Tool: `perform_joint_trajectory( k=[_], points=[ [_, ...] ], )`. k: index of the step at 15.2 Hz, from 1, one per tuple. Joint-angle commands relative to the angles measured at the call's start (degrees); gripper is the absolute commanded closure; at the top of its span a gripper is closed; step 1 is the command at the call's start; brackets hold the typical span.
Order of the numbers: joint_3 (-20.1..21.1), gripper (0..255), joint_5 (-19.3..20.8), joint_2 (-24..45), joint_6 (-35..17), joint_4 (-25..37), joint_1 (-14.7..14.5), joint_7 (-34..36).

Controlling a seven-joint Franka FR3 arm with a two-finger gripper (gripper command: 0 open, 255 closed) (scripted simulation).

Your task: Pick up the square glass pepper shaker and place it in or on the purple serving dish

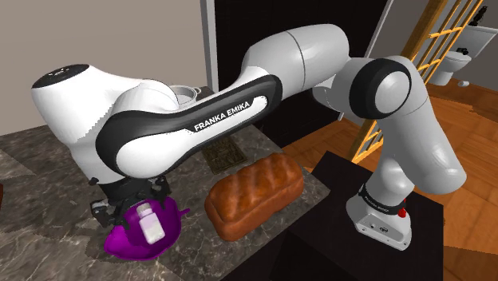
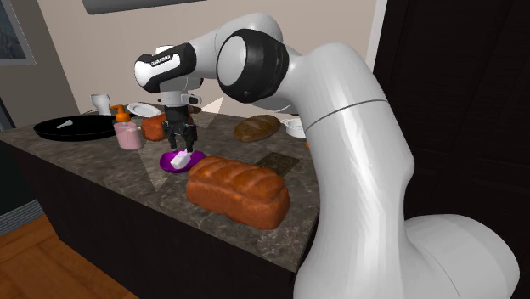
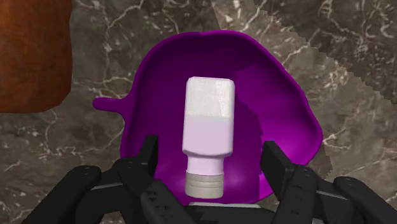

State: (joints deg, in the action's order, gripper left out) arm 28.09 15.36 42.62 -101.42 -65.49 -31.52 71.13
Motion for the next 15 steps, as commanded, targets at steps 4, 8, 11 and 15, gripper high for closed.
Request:
perform_joint_trajectory(
  k=[4, 8, 11, 15],
  points=[
    [0.0, 0, 0.0, 0.0, 0.0, 0.0, 0.0, 0.0],
    [-0.02, 0, -0.11, 0.68, 7.82, 8.86, -1.62, -0.77],
    [-0.03, 0, -0.12, 0.67, 7.82, 8.86, -1.62, -0.77],
    [-0.03, 0, -0.11, 0.68, 7.82, 8.87, -1.62, -0.77]
  ],
)
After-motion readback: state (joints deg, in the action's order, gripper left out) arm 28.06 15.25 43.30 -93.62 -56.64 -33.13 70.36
